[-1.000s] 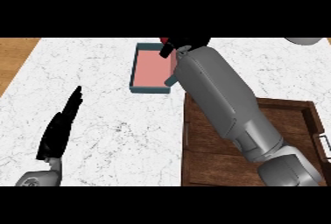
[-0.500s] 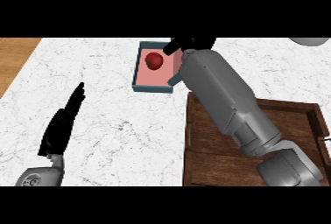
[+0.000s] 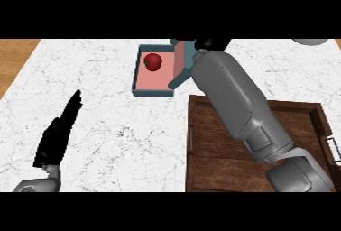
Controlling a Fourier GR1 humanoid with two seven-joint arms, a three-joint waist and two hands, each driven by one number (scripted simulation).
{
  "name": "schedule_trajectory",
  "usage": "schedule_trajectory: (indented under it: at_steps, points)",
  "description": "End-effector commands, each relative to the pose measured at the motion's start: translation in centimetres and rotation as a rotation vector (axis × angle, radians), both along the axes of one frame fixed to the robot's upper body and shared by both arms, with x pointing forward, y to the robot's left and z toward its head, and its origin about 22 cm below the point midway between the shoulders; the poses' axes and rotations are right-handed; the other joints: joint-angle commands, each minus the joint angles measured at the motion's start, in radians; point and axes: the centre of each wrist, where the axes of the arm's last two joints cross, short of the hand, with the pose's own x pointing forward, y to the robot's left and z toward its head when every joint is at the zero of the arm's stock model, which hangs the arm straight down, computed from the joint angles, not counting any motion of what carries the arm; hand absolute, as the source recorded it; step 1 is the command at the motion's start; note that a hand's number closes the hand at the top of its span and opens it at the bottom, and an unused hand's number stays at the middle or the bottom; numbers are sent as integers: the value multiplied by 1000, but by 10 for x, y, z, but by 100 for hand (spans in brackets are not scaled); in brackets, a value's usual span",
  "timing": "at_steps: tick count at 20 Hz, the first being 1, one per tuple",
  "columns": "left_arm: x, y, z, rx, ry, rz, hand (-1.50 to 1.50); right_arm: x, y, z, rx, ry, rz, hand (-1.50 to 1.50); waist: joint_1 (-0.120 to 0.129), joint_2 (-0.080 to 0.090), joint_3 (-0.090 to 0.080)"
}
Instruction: Pick the tomato from the tray and place it in the cardboard box
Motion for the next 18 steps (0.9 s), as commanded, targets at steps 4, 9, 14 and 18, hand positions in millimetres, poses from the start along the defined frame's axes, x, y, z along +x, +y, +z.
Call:
schedule_trajectory:
  at_steps: [4,9,14,18]
  points:
    - [-12,13,-3,2,22,69,0,1,-26,6,185,-191,-149,-150,-56,-19,0]
    - [-19,17,-7,-1,22,96,0,-13,-70,-15,198,-201,-201,-150,-99,-34,-1]
    - [-27,29,-17,10,31,116,0,-58,-102,-48,189,-207,-183,-150,-126,-40,-1]
    - [-27,33,-11,-6,29,109,0,-95,-143,-30,163,-218,-135,-150,-124,-39,-2]
